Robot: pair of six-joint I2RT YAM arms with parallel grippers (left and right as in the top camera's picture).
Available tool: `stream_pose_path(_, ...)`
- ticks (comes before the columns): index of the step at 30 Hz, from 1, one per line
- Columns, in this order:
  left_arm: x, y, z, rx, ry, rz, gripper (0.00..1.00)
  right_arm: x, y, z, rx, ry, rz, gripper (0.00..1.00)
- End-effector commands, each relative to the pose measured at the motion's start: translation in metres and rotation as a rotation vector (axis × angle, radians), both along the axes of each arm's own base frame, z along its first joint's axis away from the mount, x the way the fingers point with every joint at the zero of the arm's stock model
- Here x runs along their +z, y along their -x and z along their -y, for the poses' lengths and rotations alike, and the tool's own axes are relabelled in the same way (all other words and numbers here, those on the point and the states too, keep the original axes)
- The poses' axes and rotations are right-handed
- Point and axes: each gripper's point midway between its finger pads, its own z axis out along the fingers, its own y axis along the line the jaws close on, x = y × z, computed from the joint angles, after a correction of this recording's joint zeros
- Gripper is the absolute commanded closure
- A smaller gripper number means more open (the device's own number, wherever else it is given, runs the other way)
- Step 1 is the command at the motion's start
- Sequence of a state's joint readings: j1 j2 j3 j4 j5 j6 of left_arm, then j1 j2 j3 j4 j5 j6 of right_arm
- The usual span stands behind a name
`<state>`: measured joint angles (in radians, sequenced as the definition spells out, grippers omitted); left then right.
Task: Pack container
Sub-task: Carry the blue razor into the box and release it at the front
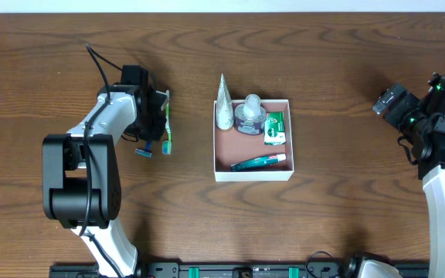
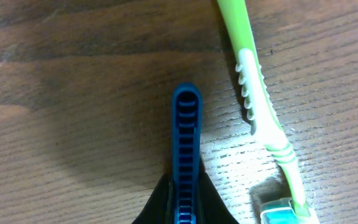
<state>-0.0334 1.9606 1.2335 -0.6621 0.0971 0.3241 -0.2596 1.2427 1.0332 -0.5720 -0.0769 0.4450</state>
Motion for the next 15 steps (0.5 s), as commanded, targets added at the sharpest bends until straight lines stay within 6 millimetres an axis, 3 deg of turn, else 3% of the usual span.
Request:
stream_pose_path(1, -0.018, 0.024, -0.005, 0.067, -0.018, -0.097, 0.94, 0.003, 0.0, 0.004, -0.023, -0.004, 0.007, 0.01)
stream_pose_path(4, 0.01, 0.015, -0.002, 0.117, 0.001, -0.061, 0.94, 0.003, 0.0, 0.004, -0.023, -0.004, 0.008, 0.01)
stream_pose_path(9, 0.083, 0.001, 0.026, 0.08, 0.124, 0.067, 0.94, 0.003, 0.0, 0.004, -0.023, -0.004, 0.008, 0.01)
stream_pose_path(12, 0.132, 0.0, 0.047, 0.028, 0.199, 0.184, 0.94, 0.003, 0.0, 0.004, -0.023, -0.004, 0.008, 0.01)
stream_pose_path(15, 0.183, 0.011, 0.088, -0.17, 0.321, 0.32, 0.94, 0.003, 0.0, 0.004, -0.023, -0.004, 0.007, 0.01)
